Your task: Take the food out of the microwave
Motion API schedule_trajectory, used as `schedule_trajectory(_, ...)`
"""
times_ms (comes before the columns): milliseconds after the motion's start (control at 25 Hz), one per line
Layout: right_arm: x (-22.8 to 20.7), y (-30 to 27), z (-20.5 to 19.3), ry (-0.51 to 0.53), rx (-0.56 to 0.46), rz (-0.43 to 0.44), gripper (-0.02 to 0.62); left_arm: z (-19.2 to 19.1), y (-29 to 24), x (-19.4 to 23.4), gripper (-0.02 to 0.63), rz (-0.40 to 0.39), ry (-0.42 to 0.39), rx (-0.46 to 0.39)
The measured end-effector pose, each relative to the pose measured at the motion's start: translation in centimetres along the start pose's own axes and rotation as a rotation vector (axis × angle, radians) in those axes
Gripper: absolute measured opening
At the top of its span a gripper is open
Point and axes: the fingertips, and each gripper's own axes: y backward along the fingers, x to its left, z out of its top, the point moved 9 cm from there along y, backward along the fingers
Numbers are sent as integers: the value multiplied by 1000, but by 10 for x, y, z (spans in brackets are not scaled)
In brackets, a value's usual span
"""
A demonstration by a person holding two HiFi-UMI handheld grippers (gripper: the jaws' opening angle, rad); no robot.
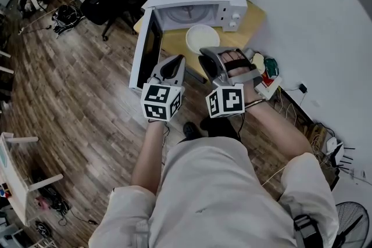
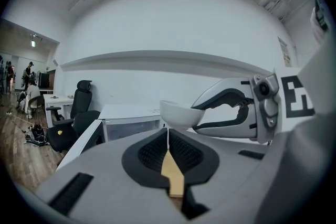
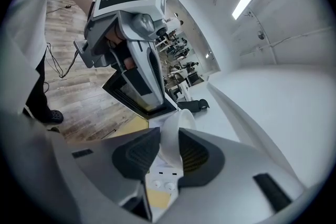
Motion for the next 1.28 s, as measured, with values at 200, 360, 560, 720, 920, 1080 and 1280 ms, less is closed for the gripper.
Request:
schedule_trajectory(200, 0, 0, 5, 18, 3, 4, 110, 2, 0, 3, 11, -3, 8, -7)
schedule_trajectory(360, 0, -2, 4, 20, 8, 1, 110, 3, -1, 5, 9, -3, 6, -3)
schedule_trajectory(560, -1, -5, 4, 17, 13, -2, 109, 3, -3, 7, 9, -5, 2, 3)
schedule_trajectory(720, -3, -7, 4, 21, 15, -7, 109, 3, -4, 9, 9, -5, 3, 5)
schedule_trajectory(920, -4, -9, 2, 17, 21, -5, 109, 3, -7, 10, 9, -8, 6, 11)
schedule_trajectory(1080, -3, -13, 0, 18, 25, -3, 109, 0, -10, 13, 9, -13, 15, 12)
schedule_trajectory(1280, -4, -18, 1, 19, 30, -5, 109, -1, -12, 18, 9, -17, 20, 16)
